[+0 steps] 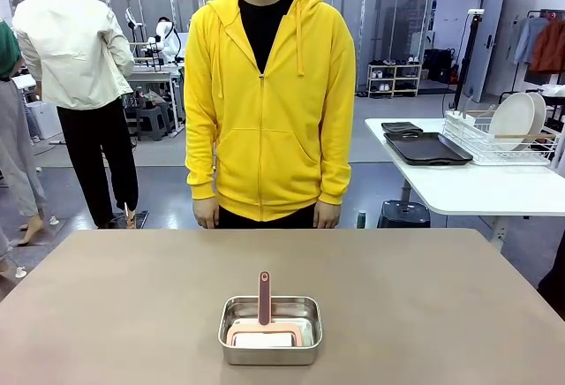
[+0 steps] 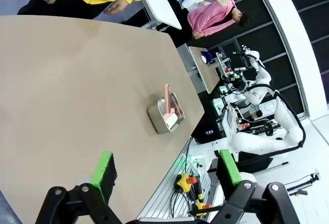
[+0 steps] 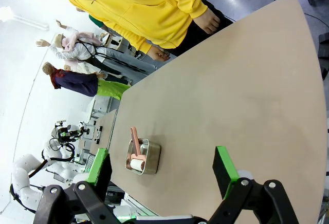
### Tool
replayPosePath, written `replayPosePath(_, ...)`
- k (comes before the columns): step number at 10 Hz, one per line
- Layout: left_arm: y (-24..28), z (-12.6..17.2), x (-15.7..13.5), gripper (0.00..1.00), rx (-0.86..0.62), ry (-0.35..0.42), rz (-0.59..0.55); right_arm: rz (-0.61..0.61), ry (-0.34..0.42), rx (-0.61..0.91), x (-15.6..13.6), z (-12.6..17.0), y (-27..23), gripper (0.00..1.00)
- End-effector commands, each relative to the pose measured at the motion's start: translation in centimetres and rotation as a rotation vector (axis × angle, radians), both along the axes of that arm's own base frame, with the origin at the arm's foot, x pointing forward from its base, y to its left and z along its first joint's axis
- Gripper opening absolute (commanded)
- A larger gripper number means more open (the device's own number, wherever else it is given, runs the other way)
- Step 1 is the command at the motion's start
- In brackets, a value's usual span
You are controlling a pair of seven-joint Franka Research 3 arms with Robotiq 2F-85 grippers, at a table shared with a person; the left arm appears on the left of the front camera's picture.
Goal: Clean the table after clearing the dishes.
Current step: Place the Lint Roller back on top of the Airtight Container.
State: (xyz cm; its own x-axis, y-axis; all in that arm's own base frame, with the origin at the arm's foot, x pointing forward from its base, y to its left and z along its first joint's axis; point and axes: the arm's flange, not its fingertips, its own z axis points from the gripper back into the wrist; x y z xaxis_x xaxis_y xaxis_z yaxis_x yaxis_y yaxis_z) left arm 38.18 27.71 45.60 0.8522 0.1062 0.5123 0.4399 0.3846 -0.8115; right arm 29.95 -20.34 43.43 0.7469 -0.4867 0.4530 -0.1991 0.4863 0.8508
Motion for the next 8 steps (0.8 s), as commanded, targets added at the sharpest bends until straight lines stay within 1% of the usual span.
replayPosePath(1, -0.3, 0.28, -0.61, 1.0, -0.008, 0.01, 0.011, 0.013, -0.011, -0.007, -0.27, 0.07, -0.07, 1.0)
replayPosePath(8, -0.3, 0.28, -0.61, 1.0, -0.008, 0.01, 0.011, 0.013, -0.011, -0.007, -0.27, 0.07, -0.07, 1.0)
